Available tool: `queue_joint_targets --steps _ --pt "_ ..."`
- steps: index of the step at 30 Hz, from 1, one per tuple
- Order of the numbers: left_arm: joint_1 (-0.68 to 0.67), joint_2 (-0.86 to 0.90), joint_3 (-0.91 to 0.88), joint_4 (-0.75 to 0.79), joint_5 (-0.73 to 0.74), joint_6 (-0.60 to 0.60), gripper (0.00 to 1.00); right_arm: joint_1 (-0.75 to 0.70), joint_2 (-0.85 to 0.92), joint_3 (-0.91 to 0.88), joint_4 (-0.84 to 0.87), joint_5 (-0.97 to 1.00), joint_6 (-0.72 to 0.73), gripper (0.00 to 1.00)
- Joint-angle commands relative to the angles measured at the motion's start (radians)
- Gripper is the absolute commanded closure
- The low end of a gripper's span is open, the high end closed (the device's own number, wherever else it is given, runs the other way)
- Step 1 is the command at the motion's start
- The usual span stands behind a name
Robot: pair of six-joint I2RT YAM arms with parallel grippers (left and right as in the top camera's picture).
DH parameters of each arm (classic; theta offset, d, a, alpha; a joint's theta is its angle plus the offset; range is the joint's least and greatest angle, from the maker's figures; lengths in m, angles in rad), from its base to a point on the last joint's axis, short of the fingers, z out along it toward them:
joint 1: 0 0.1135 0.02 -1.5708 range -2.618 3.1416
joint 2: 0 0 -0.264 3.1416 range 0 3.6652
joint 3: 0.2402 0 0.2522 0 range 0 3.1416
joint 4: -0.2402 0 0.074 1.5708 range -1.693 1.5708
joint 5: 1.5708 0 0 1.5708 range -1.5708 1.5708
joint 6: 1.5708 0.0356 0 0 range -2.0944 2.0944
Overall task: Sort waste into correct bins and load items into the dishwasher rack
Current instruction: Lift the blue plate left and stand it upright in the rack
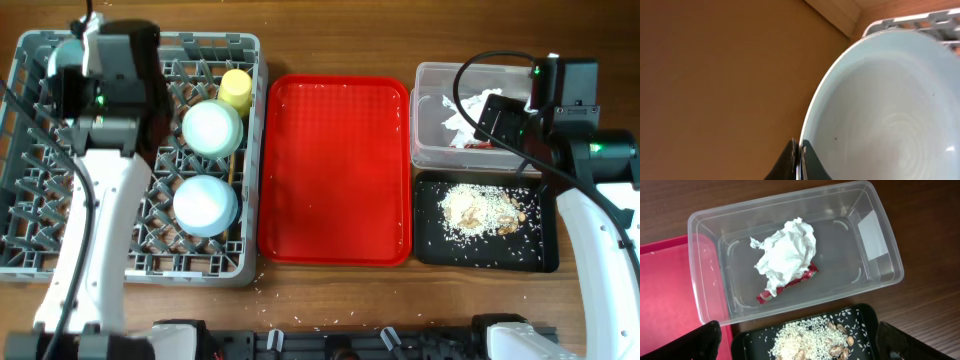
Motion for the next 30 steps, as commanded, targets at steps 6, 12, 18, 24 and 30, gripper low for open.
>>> queue_joint_targets --steps 6,12,18,24,30 --pt "0.032 0.185 0.001 0.285 0.072 0.297 0.96 -0.004 -0.011 0.002 0.002 0.018 0.013 0.00" --pt "0.008 0.278 0.001 0.357 0.093 0.338 0.96 -0.004 -0.011 0.002 0.002 0.018 0.013 0.00" --pt "-0.098 0.278 0.001 0.485 0.056 0.513 0.96 -0.004 -0.011 0.002 0.002 0.018 0.013 0.00" --pt "-0.118 0.280 -0.001 0.484 0.057 0.513 0.96 -0.004 -0.011 0.002 0.002 0.018 0.013 0.00" --pt "-0.076 0.294 -0.001 0.484 0.135 0.626 0.96 -0.004 -0.011 0.002 0.002 0.018 0.013 0.00"
